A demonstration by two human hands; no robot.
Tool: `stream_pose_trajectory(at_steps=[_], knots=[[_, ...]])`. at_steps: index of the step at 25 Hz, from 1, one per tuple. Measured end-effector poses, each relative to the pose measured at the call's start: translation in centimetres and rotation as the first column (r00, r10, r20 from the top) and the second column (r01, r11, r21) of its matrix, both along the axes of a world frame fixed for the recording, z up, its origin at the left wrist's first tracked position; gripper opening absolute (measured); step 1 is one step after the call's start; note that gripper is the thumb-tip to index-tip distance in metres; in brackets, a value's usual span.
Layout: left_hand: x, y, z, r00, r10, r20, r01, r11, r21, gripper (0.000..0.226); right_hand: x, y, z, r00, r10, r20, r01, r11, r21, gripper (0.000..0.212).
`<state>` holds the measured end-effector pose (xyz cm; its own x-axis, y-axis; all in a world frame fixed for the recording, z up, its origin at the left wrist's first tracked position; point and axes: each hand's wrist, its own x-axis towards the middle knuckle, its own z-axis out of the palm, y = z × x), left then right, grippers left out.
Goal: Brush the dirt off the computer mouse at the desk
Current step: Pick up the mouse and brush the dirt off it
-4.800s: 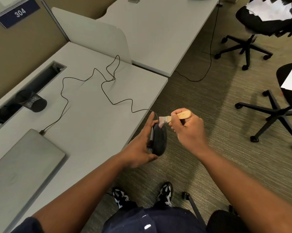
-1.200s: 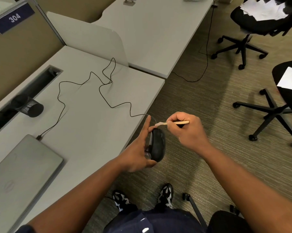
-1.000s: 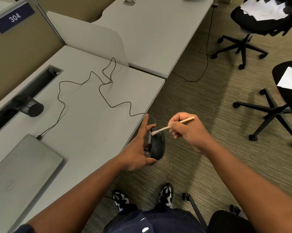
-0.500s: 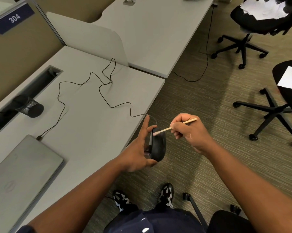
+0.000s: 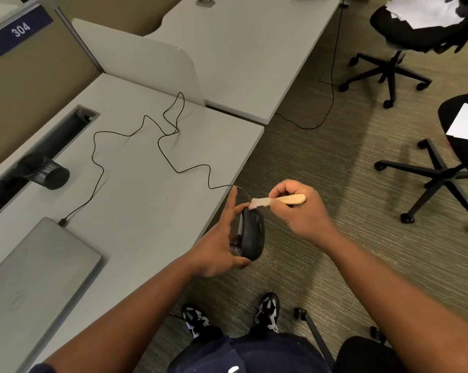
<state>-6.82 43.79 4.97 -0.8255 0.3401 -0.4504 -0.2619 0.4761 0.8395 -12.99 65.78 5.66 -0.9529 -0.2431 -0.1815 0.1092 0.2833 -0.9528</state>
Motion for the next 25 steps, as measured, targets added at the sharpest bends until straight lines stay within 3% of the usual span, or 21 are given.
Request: stream_pose_trajectory(at_steps=[3,8,12,14,17,21,23,25], knots=[[0.0,-0.1,0.0,1.000,0.021,0.003,-0.021,1.000,0.002,0.152,0.0,0.2,0.2,0.998,0.023,0.063,-0.018,0.997,-0.070,0.005],[0.0,-0.2,-0.2,0.996,0.086,-0.023,-0.085,0.996,0.024,0.153,0.0,0.4,0.7,0.990,0.113,0.086,-0.110,0.993,-0.035,0.010],[0.0,-0.3,-0.2,0.993,0.110,-0.037,-0.107,0.993,0.056,0.154,-0.3,1.1,0.9,0.975,0.211,0.070,-0.217,0.972,0.089,0.008],[-0.1,-0.4,-0.2,0.993,0.112,-0.027,-0.109,0.991,0.080,0.152,-0.4,1.4,0.8,0.987,0.157,0.010,-0.157,0.975,0.157,0.014],[-0.2,-0.5,-0.2,0.994,0.104,-0.018,-0.102,0.990,0.100,0.150,-0.2,1.4,0.6,0.998,0.059,-0.006,-0.059,0.998,-0.001,0.013],[-0.1,-0.6,-0.4,0.995,0.094,-0.026,-0.091,0.992,0.085,0.148,-0.2,1.0,0.1,0.982,0.029,0.186,0.004,0.985,-0.171,0.011],[0.0,-0.6,-0.5,0.996,0.086,-0.035,-0.083,0.994,0.073,0.148,-0.5,1.2,0.0,0.952,0.005,0.305,0.058,0.979,-0.198,0.014],[0.1,-0.5,-0.7,0.996,0.075,-0.037,-0.072,0.995,0.068,0.147,-0.8,1.5,-0.1,0.947,-0.007,0.321,0.057,0.988,-0.146,0.013]])
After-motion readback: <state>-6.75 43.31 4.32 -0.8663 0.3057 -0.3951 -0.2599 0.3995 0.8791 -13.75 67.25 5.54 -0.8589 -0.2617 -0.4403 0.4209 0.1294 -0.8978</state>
